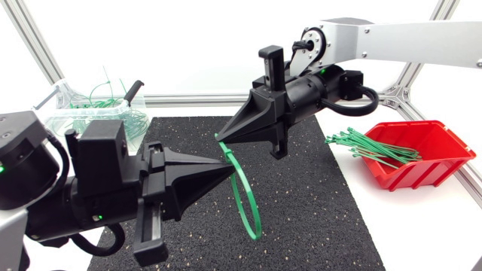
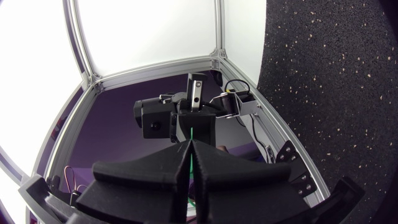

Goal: Take a green cable tie from the red box, thread the tail through the head to close it, then place it in the transparent bin on the left.

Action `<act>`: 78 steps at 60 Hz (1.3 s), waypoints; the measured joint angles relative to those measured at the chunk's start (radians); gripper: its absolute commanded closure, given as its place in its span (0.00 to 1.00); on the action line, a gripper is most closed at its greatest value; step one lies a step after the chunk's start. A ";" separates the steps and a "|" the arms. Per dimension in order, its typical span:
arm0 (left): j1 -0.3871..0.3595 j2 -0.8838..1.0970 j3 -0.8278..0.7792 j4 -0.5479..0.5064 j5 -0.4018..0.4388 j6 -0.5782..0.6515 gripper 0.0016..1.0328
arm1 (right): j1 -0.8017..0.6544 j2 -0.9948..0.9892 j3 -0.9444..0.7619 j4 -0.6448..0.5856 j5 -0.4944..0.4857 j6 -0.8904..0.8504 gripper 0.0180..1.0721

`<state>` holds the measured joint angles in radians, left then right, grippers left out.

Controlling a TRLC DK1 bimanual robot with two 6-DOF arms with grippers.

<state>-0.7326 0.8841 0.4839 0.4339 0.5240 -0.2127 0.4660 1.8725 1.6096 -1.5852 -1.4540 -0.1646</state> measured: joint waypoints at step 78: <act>0.780 0.170 0.442 -0.280 0.131 0.049 0.97 | -0.228 -0.225 -0.190 0.193 0.382 -0.001 0.04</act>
<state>0.0471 1.0538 0.9256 0.1543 0.6552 -0.1635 0.2382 1.6474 1.4197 -1.3926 -1.0718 -0.1654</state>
